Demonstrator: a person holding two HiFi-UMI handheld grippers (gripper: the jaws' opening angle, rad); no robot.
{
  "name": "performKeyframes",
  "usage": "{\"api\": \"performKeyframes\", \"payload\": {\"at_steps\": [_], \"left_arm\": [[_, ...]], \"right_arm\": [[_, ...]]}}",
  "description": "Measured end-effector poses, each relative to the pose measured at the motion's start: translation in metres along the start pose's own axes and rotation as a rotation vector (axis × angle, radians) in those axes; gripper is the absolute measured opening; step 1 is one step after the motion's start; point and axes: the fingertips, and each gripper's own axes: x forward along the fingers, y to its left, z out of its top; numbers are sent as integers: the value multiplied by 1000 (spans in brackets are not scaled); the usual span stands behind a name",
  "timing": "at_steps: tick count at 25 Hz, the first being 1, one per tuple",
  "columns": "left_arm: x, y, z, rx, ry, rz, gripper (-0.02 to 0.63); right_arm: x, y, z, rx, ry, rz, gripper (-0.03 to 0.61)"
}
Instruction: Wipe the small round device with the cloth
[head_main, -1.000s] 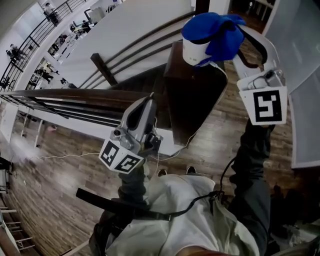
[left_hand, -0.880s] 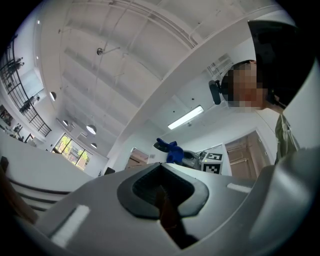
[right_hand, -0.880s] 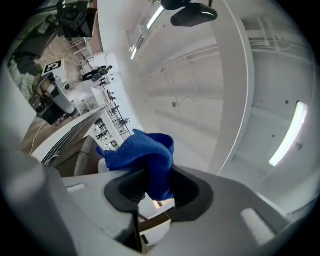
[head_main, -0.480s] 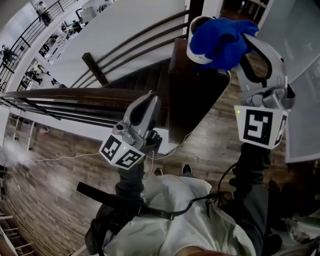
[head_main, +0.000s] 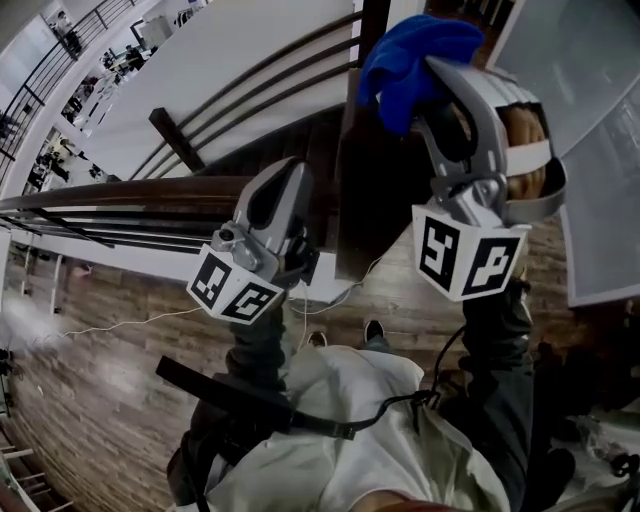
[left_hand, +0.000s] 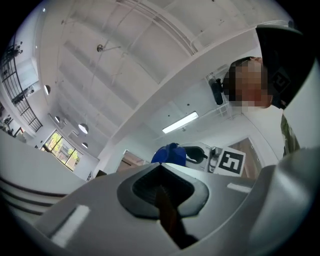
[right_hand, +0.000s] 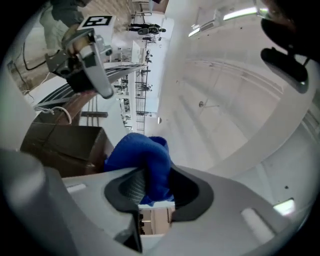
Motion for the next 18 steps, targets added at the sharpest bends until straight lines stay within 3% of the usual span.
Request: {"api": "performKeyframes", "payload": {"at_steps": [4,6,9,13,15,18], "left_arm": [[-6,6,-6,-33,8,5,2],[-11,9,-7,-49,17,9,2],[-17,12,-14,-66,19,14,2],[-14,7,-16,-87,21,-2,2],[-15,7,-12,-97,16,-7,2],[-24,7,-12,-102,12,-5,2]], "right_arm": [[-16,48,10,-4,-9,165,121],[-22,46,10,33,-14,192,121],[-24,14,1,45,10,133,121],[3,-51,-2,-17,50,8,122],[28,-62,7,-69,74,25,121],[48,-40,24,-129,91,93,121]]}}
